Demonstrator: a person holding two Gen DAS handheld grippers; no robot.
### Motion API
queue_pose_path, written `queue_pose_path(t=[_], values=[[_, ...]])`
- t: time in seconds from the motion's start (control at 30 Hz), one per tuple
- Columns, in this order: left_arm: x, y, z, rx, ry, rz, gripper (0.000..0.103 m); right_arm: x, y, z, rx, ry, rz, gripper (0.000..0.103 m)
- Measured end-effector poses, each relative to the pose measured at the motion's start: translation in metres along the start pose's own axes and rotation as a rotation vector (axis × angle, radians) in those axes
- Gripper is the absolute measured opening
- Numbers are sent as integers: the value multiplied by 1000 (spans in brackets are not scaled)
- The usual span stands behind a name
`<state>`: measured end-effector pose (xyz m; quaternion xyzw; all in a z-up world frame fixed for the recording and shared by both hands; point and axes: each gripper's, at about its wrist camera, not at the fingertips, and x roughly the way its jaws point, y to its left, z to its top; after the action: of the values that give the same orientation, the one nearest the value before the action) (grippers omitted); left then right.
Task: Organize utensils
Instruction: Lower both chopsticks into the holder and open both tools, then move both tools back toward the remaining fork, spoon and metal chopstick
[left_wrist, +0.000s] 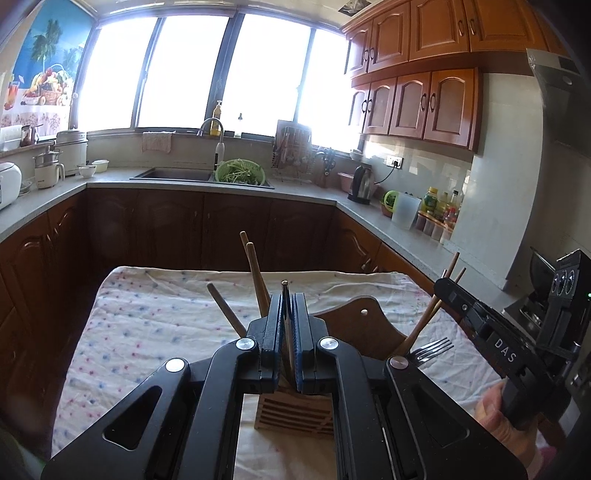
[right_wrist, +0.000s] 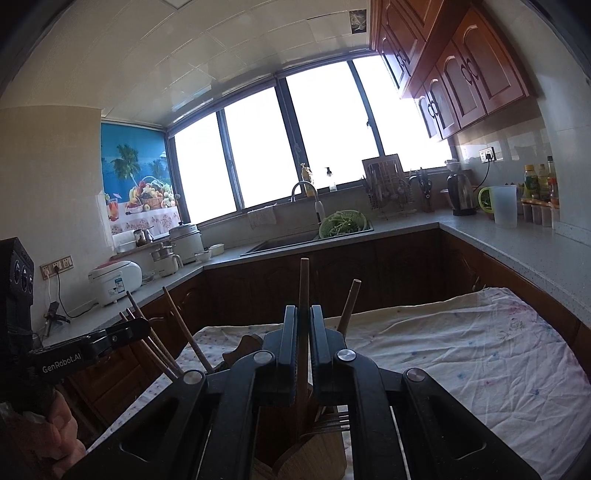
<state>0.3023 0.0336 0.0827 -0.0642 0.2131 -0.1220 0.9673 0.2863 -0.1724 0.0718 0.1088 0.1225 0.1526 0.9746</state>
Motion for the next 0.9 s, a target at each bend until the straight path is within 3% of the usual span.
queue_pose_path(t=[0.53,0.6,0.67,0.73,0.8,0.9], values=[[0,10,-8,-21,47,35,7,1,-5,2,31,39,-5,11],[-2,10,-7,-26,48,38,9,-2,-6,3,38,36,0,11],[-6,10,-7,-32,45,32,17,-5,-6,5,42,31,1,12],[-11,10,-8,-40,46,21,29,-10,-7,8,47,23,4,21],[-20,8,-10,-41,39,13,31,-17,-8,11,58,14,10,37],[-34,7,-15,-47,32,19,43,-32,-9,16,70,-2,17,49]])
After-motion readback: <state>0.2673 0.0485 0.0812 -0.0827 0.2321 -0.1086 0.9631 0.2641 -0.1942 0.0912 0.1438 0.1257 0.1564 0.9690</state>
